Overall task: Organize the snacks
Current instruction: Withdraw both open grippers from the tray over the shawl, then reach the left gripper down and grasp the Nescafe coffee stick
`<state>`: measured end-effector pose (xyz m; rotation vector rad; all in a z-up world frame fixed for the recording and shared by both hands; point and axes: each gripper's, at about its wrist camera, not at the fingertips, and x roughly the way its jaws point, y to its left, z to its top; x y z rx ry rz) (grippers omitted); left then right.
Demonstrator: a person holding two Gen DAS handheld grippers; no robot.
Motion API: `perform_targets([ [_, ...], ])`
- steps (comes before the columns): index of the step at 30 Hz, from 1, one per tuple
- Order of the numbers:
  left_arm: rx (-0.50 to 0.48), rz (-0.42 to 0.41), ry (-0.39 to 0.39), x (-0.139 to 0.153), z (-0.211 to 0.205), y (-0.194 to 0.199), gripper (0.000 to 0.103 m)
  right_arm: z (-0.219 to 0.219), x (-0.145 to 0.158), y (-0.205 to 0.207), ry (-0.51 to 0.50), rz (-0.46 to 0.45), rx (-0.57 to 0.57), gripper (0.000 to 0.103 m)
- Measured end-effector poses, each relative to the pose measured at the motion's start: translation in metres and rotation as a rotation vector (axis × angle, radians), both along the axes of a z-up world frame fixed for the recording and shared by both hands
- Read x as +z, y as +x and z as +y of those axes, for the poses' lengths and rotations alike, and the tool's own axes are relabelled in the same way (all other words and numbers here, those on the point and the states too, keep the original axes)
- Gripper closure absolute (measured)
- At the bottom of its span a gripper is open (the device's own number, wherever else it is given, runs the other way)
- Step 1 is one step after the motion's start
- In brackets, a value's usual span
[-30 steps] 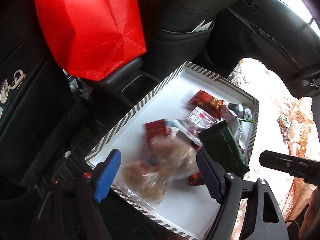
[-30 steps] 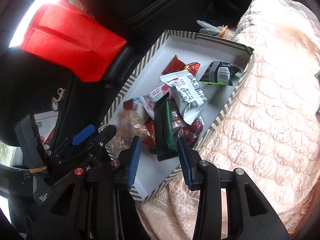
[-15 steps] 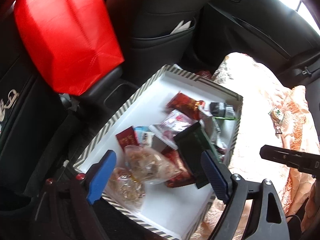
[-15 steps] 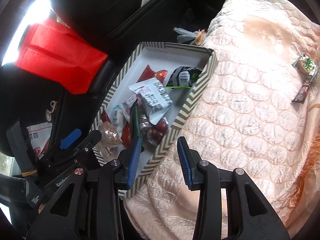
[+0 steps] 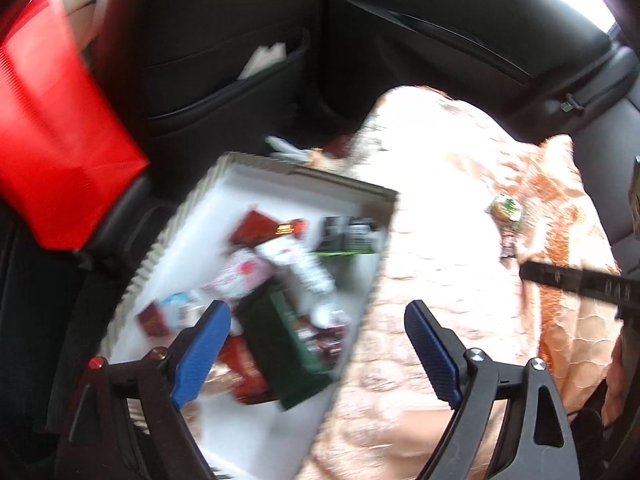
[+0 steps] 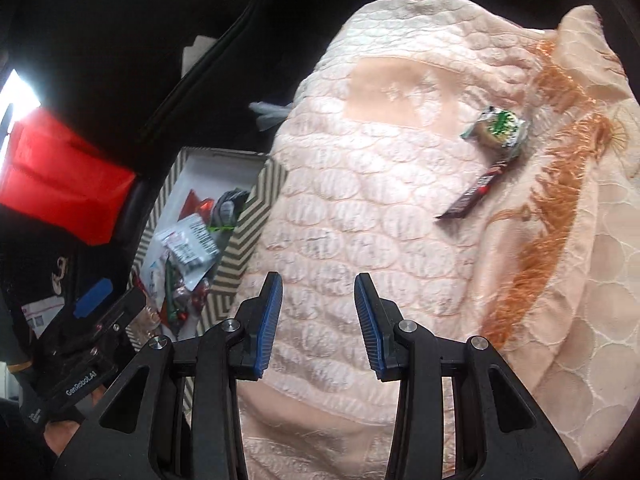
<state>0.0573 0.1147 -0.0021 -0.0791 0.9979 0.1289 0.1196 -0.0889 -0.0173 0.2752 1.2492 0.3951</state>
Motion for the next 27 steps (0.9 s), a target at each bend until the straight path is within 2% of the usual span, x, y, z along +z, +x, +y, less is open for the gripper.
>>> perform_targets([
  [7,-0.115,0.057,-0.003,-0.016,-0.054,0.034,0.012,-0.062,0.012,0.029,-0.002,-0.031,-0.152,0.066],
  [12,-0.198,0.092,-0.016,-0.029,-0.094,0.065,0.012,-0.087,0.014,0.043,0.027,-0.039,-0.214,0.066],
  [18,-0.26,0.126,-0.011,-0.046,-0.131,0.1,0.012,-0.101,0.0,0.053,0.044,-0.026,-0.242,0.066],
  [25,-0.322,0.172,0.037,-0.069,-0.165,0.138,0.012,-0.128,-0.015,0.056,0.123,0.003,-0.305,0.066],
  [27,-0.352,0.181,0.023,-0.075,-0.174,0.144,0.012,-0.133,-0.016,0.056,0.147,0.009,-0.316,0.066],
])
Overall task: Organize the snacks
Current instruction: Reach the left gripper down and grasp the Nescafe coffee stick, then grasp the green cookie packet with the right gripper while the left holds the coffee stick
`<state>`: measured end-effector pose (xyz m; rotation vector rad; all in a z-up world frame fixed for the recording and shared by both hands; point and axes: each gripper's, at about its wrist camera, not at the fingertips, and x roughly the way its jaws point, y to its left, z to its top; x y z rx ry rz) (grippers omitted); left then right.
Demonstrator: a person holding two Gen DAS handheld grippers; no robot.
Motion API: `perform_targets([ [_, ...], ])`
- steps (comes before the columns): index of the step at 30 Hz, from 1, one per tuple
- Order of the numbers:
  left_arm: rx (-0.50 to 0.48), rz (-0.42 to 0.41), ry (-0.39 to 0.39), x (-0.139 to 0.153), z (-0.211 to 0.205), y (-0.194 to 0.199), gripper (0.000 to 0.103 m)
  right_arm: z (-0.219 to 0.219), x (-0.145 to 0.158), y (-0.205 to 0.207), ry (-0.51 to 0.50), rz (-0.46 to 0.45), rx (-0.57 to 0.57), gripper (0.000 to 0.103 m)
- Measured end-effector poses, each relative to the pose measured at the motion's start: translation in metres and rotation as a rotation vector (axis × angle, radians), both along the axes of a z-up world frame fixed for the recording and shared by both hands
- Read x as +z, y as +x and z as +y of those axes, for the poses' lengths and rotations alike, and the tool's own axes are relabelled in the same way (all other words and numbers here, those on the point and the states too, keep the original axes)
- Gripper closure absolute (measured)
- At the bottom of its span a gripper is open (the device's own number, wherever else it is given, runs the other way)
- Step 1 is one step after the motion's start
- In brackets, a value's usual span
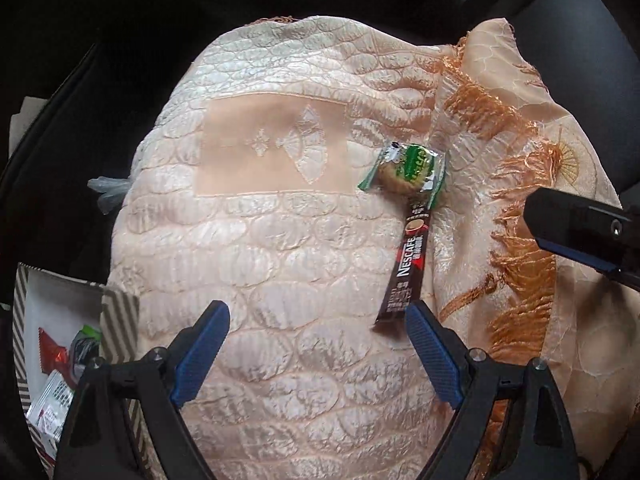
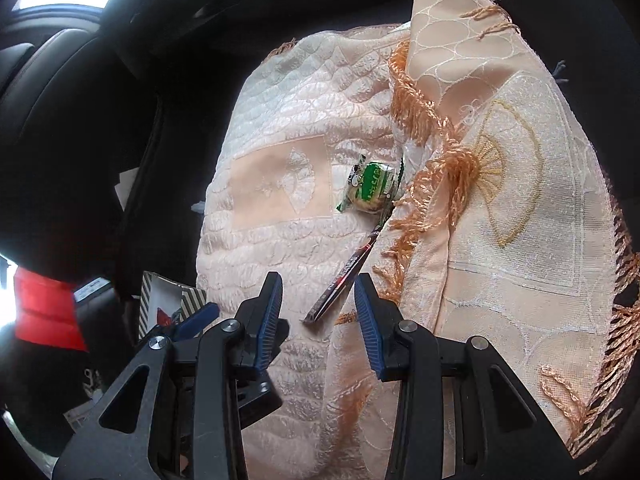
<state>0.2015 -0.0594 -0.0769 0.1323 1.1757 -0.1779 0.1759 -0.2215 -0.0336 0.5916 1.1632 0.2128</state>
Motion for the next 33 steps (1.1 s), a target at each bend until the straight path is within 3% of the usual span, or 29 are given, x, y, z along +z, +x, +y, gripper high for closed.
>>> perform_targets([
  [11,-0.075,0.075,-0.037,-0.027,-0.032,0.032,0.014,-0.009,-0.002,0.002,0.039,-0.003,-0.036,0.066],
  [12,-0.076,0.076,-0.043,-0.028,-0.032,0.034,0.017,-0.01,-0.002,0.002,0.036,-0.005,-0.038,0.066],
  [15,-0.091,0.067,-0.021,-0.03,-0.031,0.038,0.044,-0.01,-0.001,0.003,0.031,-0.012,-0.039,0.066],
  [16,-0.094,0.062,-0.005,-0.03,-0.03,0.039,0.064,-0.009,-0.001,0.003,0.028,-0.017,-0.039,0.066],
  [22,-0.068,0.042,-0.04,-0.023,-0.013,0.037,0.073,-0.004,0.004,0.009,-0.004,-0.037,-0.027,0.066],
  [24,-0.063,0.03,-0.04,-0.02,-0.007,0.034,0.076,-0.003,0.005,0.019,0.009,-0.03,-0.017,0.066],
  [26,-0.053,0.014,-0.044,-0.015,-0.001,0.032,0.086,0.001,0.004,0.033,-0.012,-0.021,0.013,0.066],
  [28,-0.047,-0.002,-0.039,-0.007,0.004,0.028,0.087,0.004,-0.001,0.052,-0.058,-0.006,0.033,0.066],
  [30,-0.05,-0.001,-0.032,-0.005,0.006,0.023,0.088,0.01,-0.01,0.074,-0.104,0.017,0.077,0.061],
  [32,-0.055,-0.002,-0.018,-0.006,0.009,0.016,0.089,0.018,-0.019,0.092,-0.179,0.027,0.139,0.048],
  [33,-0.056,-0.003,-0.019,-0.007,0.01,0.013,0.089,0.023,-0.022,0.099,-0.224,0.025,0.171,0.048],
])
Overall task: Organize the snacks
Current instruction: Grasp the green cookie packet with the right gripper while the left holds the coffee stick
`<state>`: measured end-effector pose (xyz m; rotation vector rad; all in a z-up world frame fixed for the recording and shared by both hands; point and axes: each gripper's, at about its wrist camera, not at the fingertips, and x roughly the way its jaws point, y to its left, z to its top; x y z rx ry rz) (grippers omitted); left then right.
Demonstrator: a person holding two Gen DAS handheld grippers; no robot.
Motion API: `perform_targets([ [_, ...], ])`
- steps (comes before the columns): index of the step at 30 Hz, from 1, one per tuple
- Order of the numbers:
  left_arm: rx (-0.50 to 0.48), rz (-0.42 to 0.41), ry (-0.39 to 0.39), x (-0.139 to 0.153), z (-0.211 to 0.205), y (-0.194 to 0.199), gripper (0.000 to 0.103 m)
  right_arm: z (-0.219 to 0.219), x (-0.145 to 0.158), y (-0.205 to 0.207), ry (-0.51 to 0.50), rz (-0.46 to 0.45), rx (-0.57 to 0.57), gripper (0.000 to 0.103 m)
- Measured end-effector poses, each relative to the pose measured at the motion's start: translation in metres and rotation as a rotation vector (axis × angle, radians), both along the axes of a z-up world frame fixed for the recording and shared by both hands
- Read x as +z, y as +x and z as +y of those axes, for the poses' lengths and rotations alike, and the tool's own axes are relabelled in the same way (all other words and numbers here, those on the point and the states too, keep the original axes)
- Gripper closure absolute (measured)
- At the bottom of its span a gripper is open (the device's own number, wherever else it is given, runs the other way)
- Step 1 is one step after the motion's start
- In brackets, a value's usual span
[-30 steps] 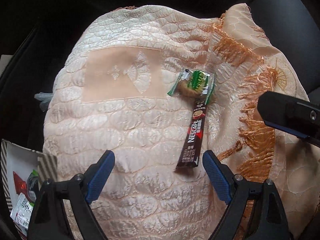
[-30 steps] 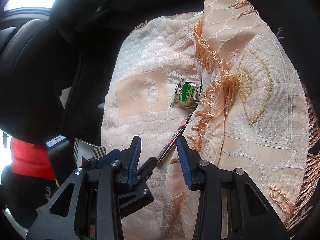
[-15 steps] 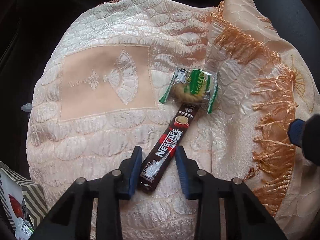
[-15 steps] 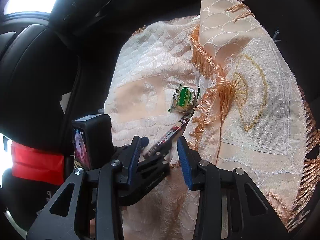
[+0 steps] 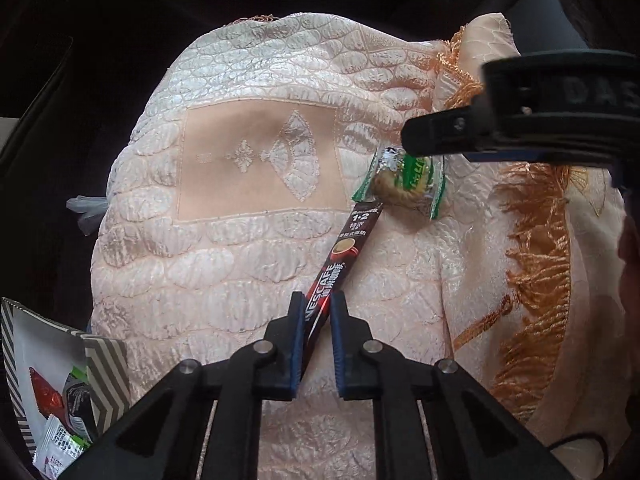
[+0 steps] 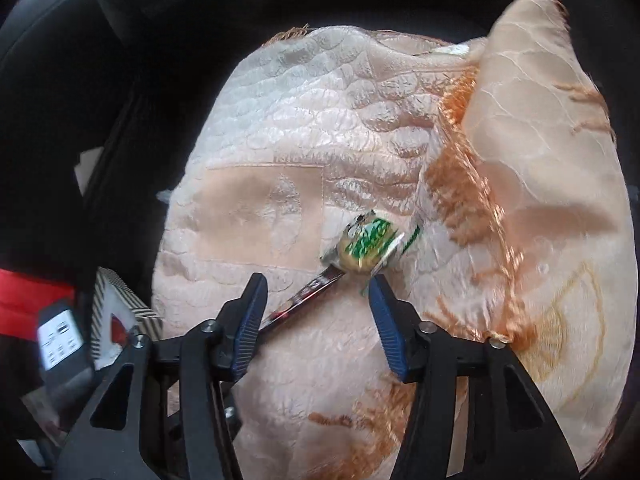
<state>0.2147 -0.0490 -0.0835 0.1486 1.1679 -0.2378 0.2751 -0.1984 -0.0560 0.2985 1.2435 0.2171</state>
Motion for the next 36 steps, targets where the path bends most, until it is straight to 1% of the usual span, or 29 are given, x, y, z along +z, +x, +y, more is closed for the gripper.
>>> perform_targets([
  [6,0.026,0.006,-0.033,0.004,0.019,-0.001,0.091,0.023,-0.027,0.024,-0.248,-0.01,0.201,0.047],
  [7,0.031,0.007,-0.039,0.005,0.023,-0.003,0.091,0.024,-0.032,0.025,-0.265,-0.006,0.222,0.047],
  [8,0.035,0.009,-0.045,0.006,0.026,-0.004,0.091,0.023,-0.035,0.027,-0.248,0.01,0.235,0.043],
  [10,0.049,0.009,-0.051,0.009,0.032,-0.008,0.091,0.023,-0.038,0.028,-0.193,0.024,0.269,0.039],
  [11,0.054,0.01,-0.057,0.011,0.036,-0.011,0.091,0.026,-0.038,0.029,-0.199,0.024,0.285,0.039],
  [13,0.066,0.01,-0.06,0.014,0.041,-0.016,0.091,0.033,-0.038,0.029,-0.255,0.018,0.321,0.039],
  [16,0.082,0.011,-0.071,0.018,0.049,-0.026,0.091,0.044,-0.044,0.03,-0.364,0.031,0.368,0.038],
  [19,0.096,0.013,-0.084,0.019,0.055,-0.033,0.091,0.052,-0.056,0.032,-0.435,0.07,0.425,0.038],
  [21,0.107,0.017,-0.092,0.019,0.058,-0.034,0.091,0.06,-0.069,0.034,-0.483,0.111,0.464,0.038],
  [23,0.117,0.017,-0.101,0.018,0.06,-0.036,0.091,0.064,-0.081,0.038,-0.548,0.136,0.467,0.038],
  [24,0.123,0.017,-0.104,0.017,0.061,-0.037,0.091,0.064,-0.084,0.039,-0.562,0.137,0.449,0.04],
  [25,0.13,0.017,-0.111,0.018,0.063,-0.038,0.091,0.063,-0.083,0.042,-0.556,0.13,0.427,0.056],
  [26,0.135,0.015,-0.119,0.019,0.065,-0.04,0.091,0.06,-0.078,0.043,-0.531,0.109,0.395,0.08],
  [27,0.138,0.013,-0.125,0.02,0.066,-0.042,0.091,0.057,-0.071,0.044,-0.49,0.085,0.365,0.088],
  [28,0.138,0.009,-0.127,0.021,0.068,-0.044,0.091,0.051,-0.064,0.044,-0.438,0.066,0.335,0.092],
  [29,0.141,0.005,-0.129,0.023,0.07,-0.046,0.091,0.045,-0.059,0.042,-0.403,0.063,0.305,0.092],
  [33,0.152,-0.001,-0.119,0.024,0.076,-0.053,0.091,0.029,-0.06,0.034,-0.351,0.099,0.259,0.092],
  [34,0.153,-0.004,-0.119,0.025,0.077,-0.055,0.091,0.025,-0.058,0.034,-0.331,0.099,0.238,0.096],
  [36,0.151,-0.007,-0.119,0.026,0.079,-0.059,0.091,0.014,-0.053,0.029,-0.278,0.087,0.205,0.096],
])
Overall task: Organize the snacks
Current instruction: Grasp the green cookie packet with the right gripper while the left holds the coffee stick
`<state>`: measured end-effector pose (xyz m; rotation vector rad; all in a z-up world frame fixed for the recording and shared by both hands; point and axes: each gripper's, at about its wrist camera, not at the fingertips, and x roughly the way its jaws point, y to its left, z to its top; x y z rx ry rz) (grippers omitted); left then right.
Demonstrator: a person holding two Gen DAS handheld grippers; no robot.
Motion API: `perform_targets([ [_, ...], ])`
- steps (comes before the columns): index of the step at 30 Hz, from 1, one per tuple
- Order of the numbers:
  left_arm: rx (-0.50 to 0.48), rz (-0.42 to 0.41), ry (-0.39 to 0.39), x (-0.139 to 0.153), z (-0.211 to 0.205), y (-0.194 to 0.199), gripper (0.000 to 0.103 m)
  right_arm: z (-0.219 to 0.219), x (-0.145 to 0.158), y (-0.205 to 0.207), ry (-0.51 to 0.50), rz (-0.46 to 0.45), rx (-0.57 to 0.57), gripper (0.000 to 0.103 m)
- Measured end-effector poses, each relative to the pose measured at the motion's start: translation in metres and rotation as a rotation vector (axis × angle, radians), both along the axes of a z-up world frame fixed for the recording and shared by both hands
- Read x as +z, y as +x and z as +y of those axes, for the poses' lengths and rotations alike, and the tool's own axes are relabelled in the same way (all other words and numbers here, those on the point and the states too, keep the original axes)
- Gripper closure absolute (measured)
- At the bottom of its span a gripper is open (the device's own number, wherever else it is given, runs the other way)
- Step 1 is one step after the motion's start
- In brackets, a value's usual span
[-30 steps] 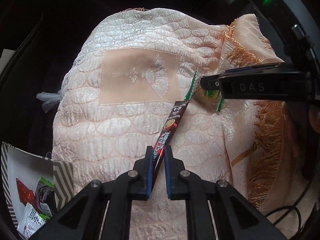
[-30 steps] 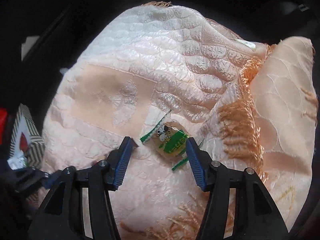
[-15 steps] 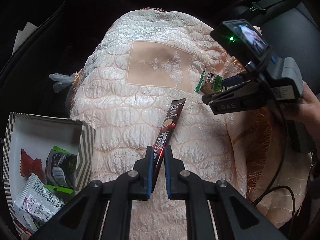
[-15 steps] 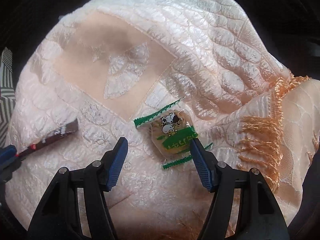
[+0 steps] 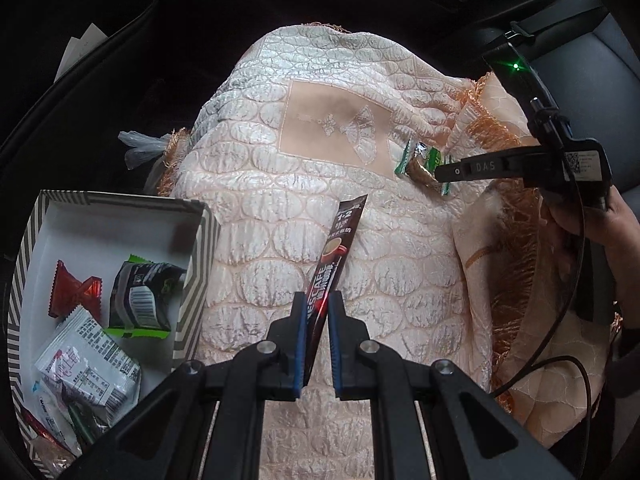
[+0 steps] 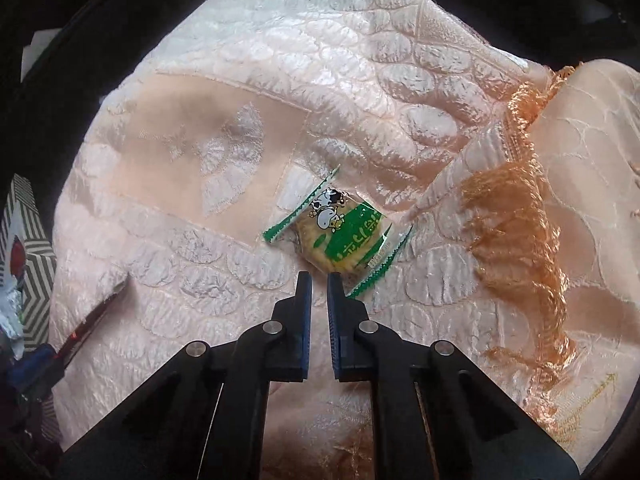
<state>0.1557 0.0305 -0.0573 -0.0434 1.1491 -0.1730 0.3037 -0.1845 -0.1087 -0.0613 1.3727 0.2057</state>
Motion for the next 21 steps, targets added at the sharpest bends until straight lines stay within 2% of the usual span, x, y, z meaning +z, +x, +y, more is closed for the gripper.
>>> perform_targets([
  [2,0.001,0.007,0.001,0.0,0.002,-0.002,0.091,-0.005,0.003,0.0,0.031,0.0,-0.024,0.096],
  [4,0.008,0.01,0.004,-0.002,0.003,-0.005,0.091,-0.011,0.006,0.0,0.009,-0.033,-0.042,0.096],
  [6,0.014,0.013,0.008,-0.004,0.004,-0.007,0.091,-0.016,0.009,0.004,-0.024,-0.053,-0.066,0.089],
  [7,0.018,0.015,0.01,-0.006,0.004,-0.007,0.091,-0.016,0.011,0.008,-0.043,-0.056,-0.06,0.063],
  [8,0.021,0.02,0.008,-0.008,0.004,-0.007,0.091,-0.013,0.012,0.011,-0.072,-0.063,-0.039,0.034],
  [9,0.024,0.024,0.009,-0.01,0.003,-0.008,0.091,-0.008,0.013,0.015,-0.106,-0.071,-0.006,0.029],
  [13,0.025,0.033,0.014,-0.016,0.0,-0.008,0.091,0.027,0.0,0.029,-0.312,-0.05,0.229,0.029],
  [15,0.028,0.033,0.015,-0.018,-0.003,-0.006,0.091,0.035,-0.012,0.032,-0.384,-0.024,0.326,0.029],
  [21,0.051,0.019,0.006,-0.018,-0.006,0.01,0.089,0.049,-0.035,0.04,-0.404,0.031,0.414,0.03],
])
